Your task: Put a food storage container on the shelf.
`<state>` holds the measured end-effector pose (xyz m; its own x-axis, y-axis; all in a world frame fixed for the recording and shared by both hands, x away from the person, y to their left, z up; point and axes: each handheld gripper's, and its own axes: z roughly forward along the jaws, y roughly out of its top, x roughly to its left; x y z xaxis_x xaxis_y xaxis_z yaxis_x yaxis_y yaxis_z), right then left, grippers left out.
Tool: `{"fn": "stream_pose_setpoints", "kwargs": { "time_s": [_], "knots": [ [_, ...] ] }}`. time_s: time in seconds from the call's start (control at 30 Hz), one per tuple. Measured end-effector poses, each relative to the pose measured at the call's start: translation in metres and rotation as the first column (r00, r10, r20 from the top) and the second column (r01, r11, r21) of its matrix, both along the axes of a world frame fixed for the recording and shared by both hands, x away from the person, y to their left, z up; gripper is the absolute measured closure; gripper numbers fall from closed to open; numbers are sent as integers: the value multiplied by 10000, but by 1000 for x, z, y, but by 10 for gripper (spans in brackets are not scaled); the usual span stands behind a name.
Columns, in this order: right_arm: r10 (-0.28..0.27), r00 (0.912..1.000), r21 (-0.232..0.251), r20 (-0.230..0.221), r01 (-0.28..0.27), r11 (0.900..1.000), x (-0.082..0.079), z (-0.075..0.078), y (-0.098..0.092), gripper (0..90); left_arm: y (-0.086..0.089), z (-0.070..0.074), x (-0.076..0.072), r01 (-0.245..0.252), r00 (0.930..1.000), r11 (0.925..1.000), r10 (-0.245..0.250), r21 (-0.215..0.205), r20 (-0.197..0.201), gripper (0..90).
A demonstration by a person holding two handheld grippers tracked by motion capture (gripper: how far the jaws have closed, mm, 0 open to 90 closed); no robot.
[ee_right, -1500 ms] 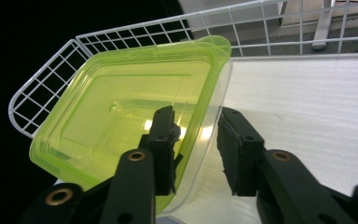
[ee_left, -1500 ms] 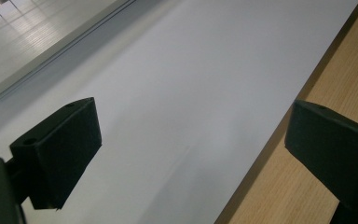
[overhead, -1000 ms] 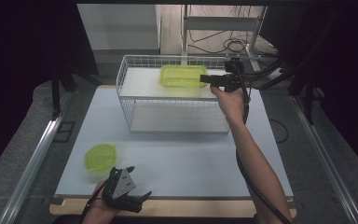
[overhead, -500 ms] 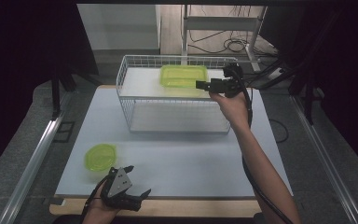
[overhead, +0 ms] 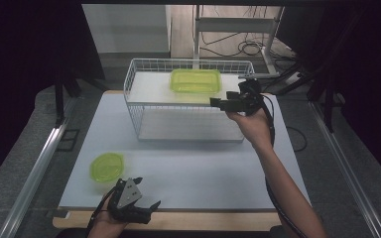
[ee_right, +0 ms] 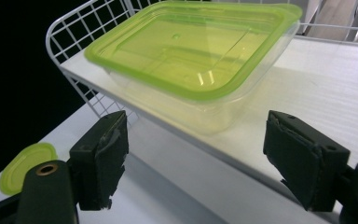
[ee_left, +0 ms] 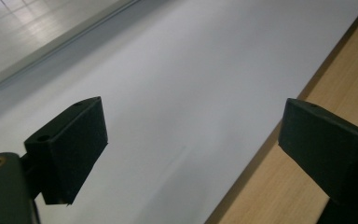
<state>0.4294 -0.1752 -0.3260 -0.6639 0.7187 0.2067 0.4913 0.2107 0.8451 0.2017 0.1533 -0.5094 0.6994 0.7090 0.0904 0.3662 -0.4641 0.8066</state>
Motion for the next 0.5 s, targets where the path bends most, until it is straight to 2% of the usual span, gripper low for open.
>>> {"fn": "stream_pose_setpoints", "kwargs": {
  "time_s": [0.5],
  "knots": [
    [948,9946,-818,414,-912,9925,-38,-7,8,203,-3,1,-1,172,9998,9997,-170,156,-143,90]
  ]
}}
